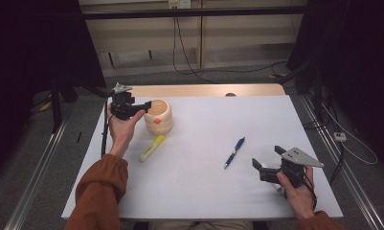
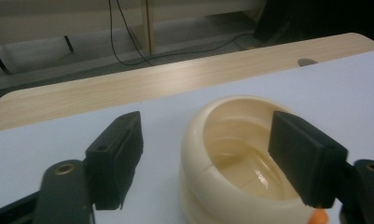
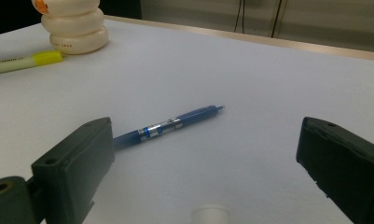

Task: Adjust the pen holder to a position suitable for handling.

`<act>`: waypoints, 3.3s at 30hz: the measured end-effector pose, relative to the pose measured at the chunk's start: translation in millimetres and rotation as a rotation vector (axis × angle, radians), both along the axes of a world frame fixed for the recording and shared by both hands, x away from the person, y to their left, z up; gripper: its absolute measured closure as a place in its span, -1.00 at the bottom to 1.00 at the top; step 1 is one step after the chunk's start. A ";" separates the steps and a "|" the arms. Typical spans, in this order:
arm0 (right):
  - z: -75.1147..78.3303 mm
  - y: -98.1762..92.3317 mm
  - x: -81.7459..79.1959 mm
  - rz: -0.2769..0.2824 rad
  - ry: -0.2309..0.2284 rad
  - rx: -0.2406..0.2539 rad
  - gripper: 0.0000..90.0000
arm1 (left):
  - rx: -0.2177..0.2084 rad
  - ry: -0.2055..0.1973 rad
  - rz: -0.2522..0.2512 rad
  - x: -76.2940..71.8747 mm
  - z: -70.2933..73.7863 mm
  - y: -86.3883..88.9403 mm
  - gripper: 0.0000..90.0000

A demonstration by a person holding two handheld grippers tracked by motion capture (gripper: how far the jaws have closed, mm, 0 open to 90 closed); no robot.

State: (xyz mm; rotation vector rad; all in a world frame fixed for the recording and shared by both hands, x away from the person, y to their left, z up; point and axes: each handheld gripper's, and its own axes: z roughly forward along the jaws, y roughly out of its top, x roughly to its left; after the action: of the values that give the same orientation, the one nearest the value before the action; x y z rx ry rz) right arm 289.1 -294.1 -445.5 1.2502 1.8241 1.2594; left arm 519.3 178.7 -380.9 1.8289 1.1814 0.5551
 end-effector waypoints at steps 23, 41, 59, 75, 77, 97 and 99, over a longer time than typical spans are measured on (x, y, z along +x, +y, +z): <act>-0.5 0.2 -0.1 0.002 0.003 -0.002 -0.91 | 0.053 0.139 -0.026 26.0 -28.8 -12.4 0.48; -1.1 0.5 0.4 0.008 0.004 -0.001 -0.91 | -0.010 0.149 0.035 27.9 -23.6 -12.1 0.66; 0.4 0.2 -0.6 0.007 -0.003 0.001 -0.91 | -0.057 0.092 0.006 9.1 4.5 -3.2 0.65; 0.7 -0.3 -1.0 0.000 -0.001 0.003 -0.91 | -0.097 0.070 -0.072 -22.2 19.6 -14.3 0.65; 0.7 -0.1 -0.9 0.002 -0.002 0.004 -0.91 | -0.099 0.068 -0.085 -26.1 20.6 -16.2 0.66; 0.3 0.1 -0.5 0.005 -0.003 -0.001 -0.91 | -0.056 0.088 -0.135 -47.4 17.0 -67.7 0.68; 0.4 0.0 -0.5 0.006 -0.004 -0.001 -0.91 | -0.056 0.090 -0.141 -48.5 16.5 -73.8 0.67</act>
State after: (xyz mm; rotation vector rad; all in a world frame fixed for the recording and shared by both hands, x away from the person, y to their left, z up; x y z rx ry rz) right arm 288.6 -294.1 -445.1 1.2422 1.8263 1.2631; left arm 470.9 104.9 -364.4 1.8890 1.1056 0.3594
